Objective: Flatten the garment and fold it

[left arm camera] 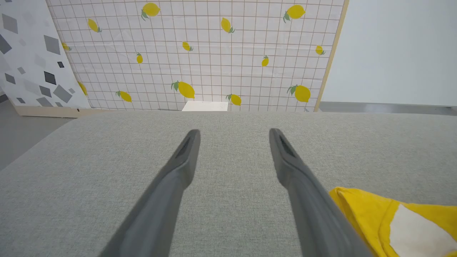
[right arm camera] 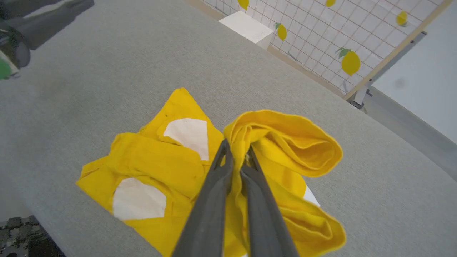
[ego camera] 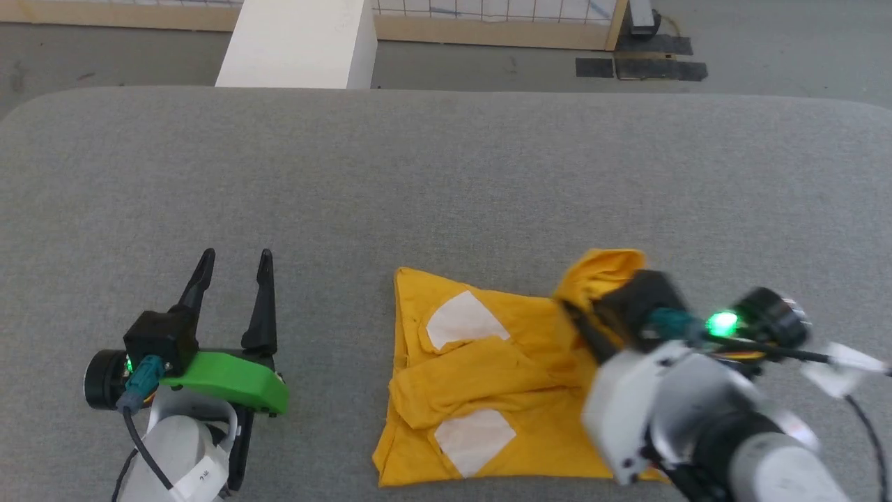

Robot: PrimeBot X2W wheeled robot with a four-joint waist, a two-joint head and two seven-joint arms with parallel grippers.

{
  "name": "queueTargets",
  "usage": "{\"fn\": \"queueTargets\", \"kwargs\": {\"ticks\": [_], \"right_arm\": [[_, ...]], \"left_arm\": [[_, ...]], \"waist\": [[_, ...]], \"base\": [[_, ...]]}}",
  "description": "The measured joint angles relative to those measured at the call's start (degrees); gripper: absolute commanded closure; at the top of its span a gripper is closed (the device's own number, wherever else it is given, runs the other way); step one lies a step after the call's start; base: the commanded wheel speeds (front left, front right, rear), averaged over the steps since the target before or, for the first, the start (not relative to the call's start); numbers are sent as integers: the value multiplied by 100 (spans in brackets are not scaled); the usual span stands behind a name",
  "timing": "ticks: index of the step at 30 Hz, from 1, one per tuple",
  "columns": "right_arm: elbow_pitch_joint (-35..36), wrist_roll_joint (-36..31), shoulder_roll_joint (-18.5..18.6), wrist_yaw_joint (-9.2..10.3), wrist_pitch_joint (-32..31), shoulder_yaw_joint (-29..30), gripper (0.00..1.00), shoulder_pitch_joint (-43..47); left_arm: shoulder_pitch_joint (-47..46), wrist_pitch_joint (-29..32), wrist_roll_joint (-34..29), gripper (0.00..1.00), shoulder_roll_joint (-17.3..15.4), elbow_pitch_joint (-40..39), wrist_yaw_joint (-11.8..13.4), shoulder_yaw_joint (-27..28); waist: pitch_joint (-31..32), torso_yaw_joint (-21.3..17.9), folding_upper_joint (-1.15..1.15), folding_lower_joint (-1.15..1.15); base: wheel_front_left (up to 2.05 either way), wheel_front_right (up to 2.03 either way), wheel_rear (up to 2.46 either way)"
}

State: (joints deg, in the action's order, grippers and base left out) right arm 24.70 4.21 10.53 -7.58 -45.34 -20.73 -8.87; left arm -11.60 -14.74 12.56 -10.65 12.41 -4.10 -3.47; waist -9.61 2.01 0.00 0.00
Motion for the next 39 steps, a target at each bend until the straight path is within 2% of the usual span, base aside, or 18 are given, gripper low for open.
{"fn": "queueTargets", "kwargs": {"ticks": [4, 7, 15, 16, 17, 20, 23, 26, 29, 35, 39], "right_arm": [[-787, 151, -182, 0, 172, -855, 100, -584], [-1457, 264, -399, 0, 394, -1252, 100, -918], [-3077, 499, -679, 0, 801, -1652, 100, -1505], [-3237, 521, -690, 0, 806, -1681, 62, -1544], [-3381, 577, -701, 0, 806, -1705, 0, -1582], [-3508, 816, -719, 0, 906, -1760, 0, -1611], [-3352, 1073, -736, 0, 1189, -1724, 0, -1612], [-2810, 1538, -743, 0, 1791, -1505, 0, -1606], [-2205, 1685, -766, 0, 2484, -1093, 0, -1543], [-1323, 1759, -770, 1, 3793, 750, 0, -510], [-1388, 2060, -761, 1, 3979, 1573, 0, 275]], "left_arm": [[-34, 0, -12, 0, 71, 7, -40, -38], [-82, 0, -45, 0, 130, 19, -45, -78], [-197, 0, -70, 0, 207, 33, -96, -90], [-198, 0, -82, 0, 212, 35, -97, -86], [-198, 0, -92, 0, 222, 36, -98, -81], [-198, 0, -99, 0, 250, 41, -115, -48], [-194, 0, -100, 0, 268, 56, -122, -2], [-194, 0, -105, 0, 278, 80, -138, 36], [-190, 0, -115, 0, 282, 82, -140, 82], [-156, 0, -151, 0, 282, 53, -147, 126], [-134, 0, -158, 0, 281, 19, -147, 176]], "waist": [[-59, 120, 0, 0], [-109, 223, 0, 0], [-318, 469, 0, 0], [-343, 493, 0, 0], [-365, 516, 0, 0], [-401, 550, 0, 1], [-378, 524, 0, 0], [-324, 470, 0, 0], [-263, 393, 0, 0], [-143, 209, 0, 0], [-90, 102, 0, 0]], "base": [[0, 0, 0], [0, 0, 0], [0, 0, 0], [0, 0, 0], [0, 0, 0], [0, 0, 0], [0, 0, 0], [0, 0, 0], [0, 0, 0], [0, 0, 0], [0, 0, 0]]}}
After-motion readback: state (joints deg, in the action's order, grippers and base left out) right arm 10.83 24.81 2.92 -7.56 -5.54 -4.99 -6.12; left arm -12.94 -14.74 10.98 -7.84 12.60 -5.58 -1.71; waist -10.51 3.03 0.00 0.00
